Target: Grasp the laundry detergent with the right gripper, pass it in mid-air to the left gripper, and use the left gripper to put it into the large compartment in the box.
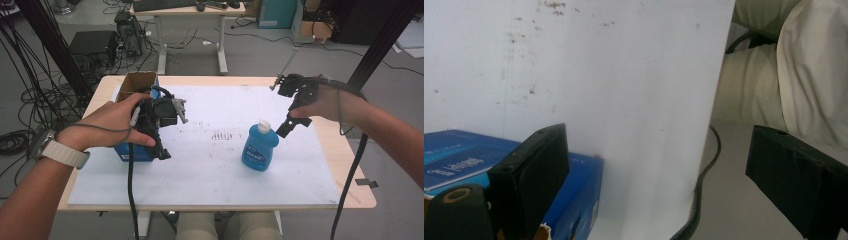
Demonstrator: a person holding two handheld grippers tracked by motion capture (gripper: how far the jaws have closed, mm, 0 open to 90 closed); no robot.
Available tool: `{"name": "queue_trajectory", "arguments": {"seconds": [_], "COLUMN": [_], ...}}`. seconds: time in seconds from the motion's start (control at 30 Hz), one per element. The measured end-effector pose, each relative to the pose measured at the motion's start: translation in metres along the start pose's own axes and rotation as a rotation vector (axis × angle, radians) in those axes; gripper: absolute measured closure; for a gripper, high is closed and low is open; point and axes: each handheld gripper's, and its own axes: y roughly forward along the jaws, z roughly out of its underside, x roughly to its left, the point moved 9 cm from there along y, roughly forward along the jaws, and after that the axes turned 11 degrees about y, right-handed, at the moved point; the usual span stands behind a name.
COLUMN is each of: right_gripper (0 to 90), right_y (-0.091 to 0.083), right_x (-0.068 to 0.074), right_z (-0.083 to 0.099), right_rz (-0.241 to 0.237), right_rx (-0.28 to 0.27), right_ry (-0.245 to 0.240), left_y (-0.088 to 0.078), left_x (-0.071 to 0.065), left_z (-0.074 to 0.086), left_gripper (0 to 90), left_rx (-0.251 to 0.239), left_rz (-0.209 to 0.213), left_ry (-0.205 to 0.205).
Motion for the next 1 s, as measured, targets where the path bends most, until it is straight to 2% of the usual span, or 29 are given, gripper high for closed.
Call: {"name": "queue_trajectory", "arguments": {"seconds": [0.27,0.43,0.73,1.0], "right_gripper": [4.4,4.6,4.5,4.6], "right_y": [0.007,0.011,0.02,0.035], "right_x": [-0.005,-0.004,-0.003,-0.004], "right_z": [0.01,0.013,0.019,0.025], "right_rz": [0.004,-0.006,-0.017,-0.05], "right_rx": [-0.007,-0.022,-0.085,-0.157], "right_ry": [0.012,-0.011,-0.002,0.016], "left_y": [0.0,0.002,0.005,0.007], "left_x": [0.0,0.001,0.002,0.002], "left_z": [-0.002,-0.004,-0.005,-0.003], "left_gripper": [10.8,10.8,10.8,10.8], "left_rx": [0.001,0.0,-0.005,-0.011], "left_rz": [-0.002,-0.001,-0.003,-0.002], "left_ry": [0.004,0.007,0.005,0.001]}}
